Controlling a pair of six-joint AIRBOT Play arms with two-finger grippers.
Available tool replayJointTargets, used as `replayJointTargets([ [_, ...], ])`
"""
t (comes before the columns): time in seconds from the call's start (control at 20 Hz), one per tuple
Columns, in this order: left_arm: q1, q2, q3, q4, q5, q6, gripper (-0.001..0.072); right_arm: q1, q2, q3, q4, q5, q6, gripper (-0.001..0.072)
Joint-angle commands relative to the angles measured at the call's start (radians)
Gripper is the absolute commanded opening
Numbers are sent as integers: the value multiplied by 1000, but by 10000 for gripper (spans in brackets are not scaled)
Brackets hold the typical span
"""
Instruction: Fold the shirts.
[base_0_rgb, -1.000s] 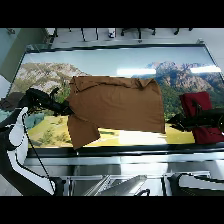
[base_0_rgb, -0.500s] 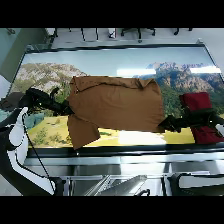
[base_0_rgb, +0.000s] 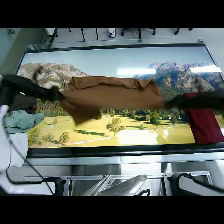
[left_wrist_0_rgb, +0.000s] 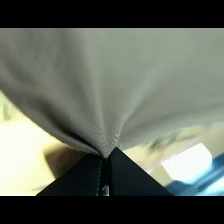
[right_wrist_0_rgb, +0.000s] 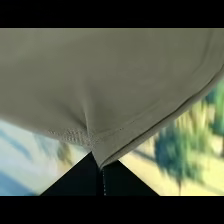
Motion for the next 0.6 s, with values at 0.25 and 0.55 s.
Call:
replayJointTargets([
  [0.25,1,797,381,120,-474,-103,18,-3,582,676,-105,359,30,21],
  [0.55,0,895,510,297,-391,-167,18,-3,629,719,-150,323,64,22],
])
